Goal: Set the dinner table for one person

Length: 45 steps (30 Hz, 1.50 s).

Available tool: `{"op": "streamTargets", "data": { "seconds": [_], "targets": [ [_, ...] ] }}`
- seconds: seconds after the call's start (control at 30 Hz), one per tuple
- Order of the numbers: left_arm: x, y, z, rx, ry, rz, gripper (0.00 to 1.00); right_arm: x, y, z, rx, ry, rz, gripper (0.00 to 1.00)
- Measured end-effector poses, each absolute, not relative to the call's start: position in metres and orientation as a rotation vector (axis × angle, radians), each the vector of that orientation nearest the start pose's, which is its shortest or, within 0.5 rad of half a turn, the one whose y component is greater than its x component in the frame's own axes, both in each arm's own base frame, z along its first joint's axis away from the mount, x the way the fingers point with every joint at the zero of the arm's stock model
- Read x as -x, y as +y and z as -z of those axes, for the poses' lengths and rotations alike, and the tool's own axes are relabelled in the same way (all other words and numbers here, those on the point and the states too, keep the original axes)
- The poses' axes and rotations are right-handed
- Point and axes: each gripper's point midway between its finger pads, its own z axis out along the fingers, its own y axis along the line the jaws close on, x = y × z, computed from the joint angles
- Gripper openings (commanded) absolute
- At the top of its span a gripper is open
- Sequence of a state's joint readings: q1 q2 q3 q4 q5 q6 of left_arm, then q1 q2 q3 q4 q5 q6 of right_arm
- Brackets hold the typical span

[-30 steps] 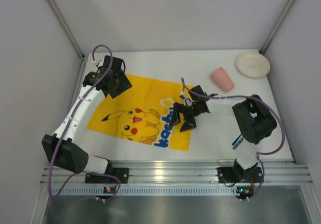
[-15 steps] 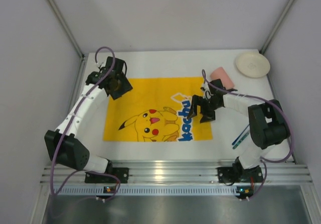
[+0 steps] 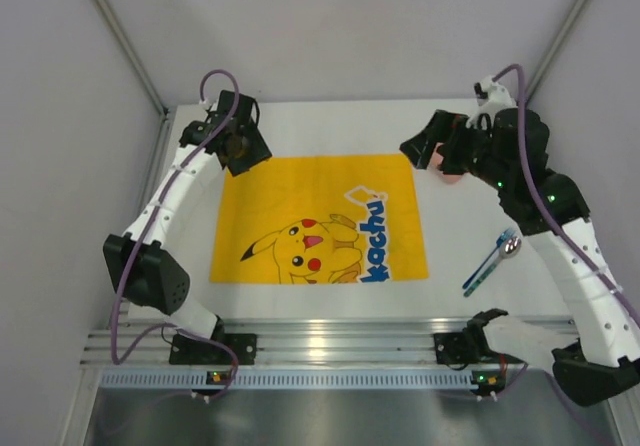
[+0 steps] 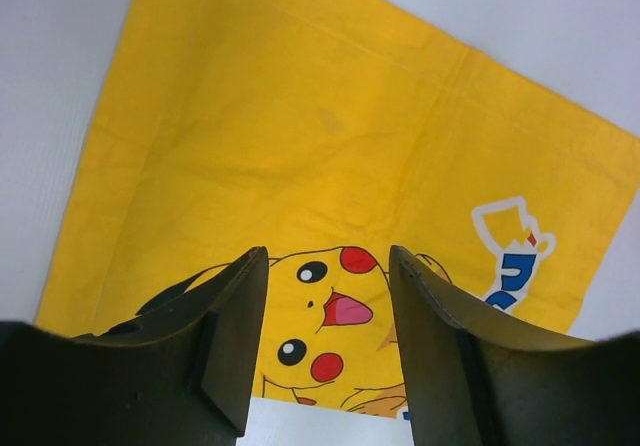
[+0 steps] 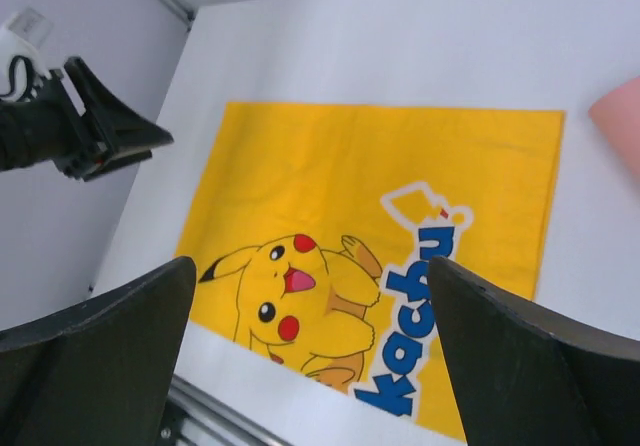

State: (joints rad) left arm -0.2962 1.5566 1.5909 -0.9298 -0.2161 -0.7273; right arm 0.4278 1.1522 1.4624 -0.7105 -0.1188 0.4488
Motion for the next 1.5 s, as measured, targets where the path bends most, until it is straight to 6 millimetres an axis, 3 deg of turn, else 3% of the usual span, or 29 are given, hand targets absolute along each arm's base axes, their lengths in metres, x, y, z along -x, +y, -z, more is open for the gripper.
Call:
{"op": "streamTargets", "data": {
  "seconds": [0.07,0.17,0.23,0.37,0.47,0.6,0.77,0.97,1.27,1.5],
  "targets": [
    [-0.384,-0.11,-0.221,0.602,2.397,0.199,0.56,-0.291,0.156,-0.366,-0.012,1.965,-0.654,1.0],
    [-0.387,-0.119,-0.202,0.59,2.451,0.229,0.56,-0.32,0.136,-0.343,-0.129,2.056,-0.554,1.0],
    [-0.381,-0.125,-0.187,0.58,2.489,0.266,0.56,-0.367,0.127,-0.32,-0.214,2.186,-0.431,1.0],
    [-0.354,-0.136,-0.158,0.558,2.58,0.353,0.56,-0.483,0.127,-0.288,-0.29,2.287,-0.279,1.0],
    [-0.346,-0.143,-0.153,0.526,2.615,0.412,0.56,-0.522,0.116,-0.24,-0.35,2.381,-0.199,1.0],
    [-0.347,-0.153,-0.158,0.461,2.608,0.487,0.56,-0.519,0.083,-0.193,-0.472,2.495,-0.048,1.0],
    [-0.339,-0.155,-0.159,0.381,2.603,0.523,0.56,-0.516,0.054,-0.176,-0.547,2.509,0.111,1.0],
    [-0.325,-0.153,-0.155,0.334,2.615,0.533,0.56,-0.524,0.043,-0.145,-0.569,2.523,0.237,1.0],
    [-0.326,-0.149,-0.151,0.344,2.624,0.524,0.56,-0.548,0.023,-0.089,-0.548,2.522,0.401,1.0],
    [-0.331,-0.15,-0.126,0.365,2.702,0.489,0.55,-0.542,0.018,-0.073,-0.492,2.562,0.454,0.9]
  ]
}}
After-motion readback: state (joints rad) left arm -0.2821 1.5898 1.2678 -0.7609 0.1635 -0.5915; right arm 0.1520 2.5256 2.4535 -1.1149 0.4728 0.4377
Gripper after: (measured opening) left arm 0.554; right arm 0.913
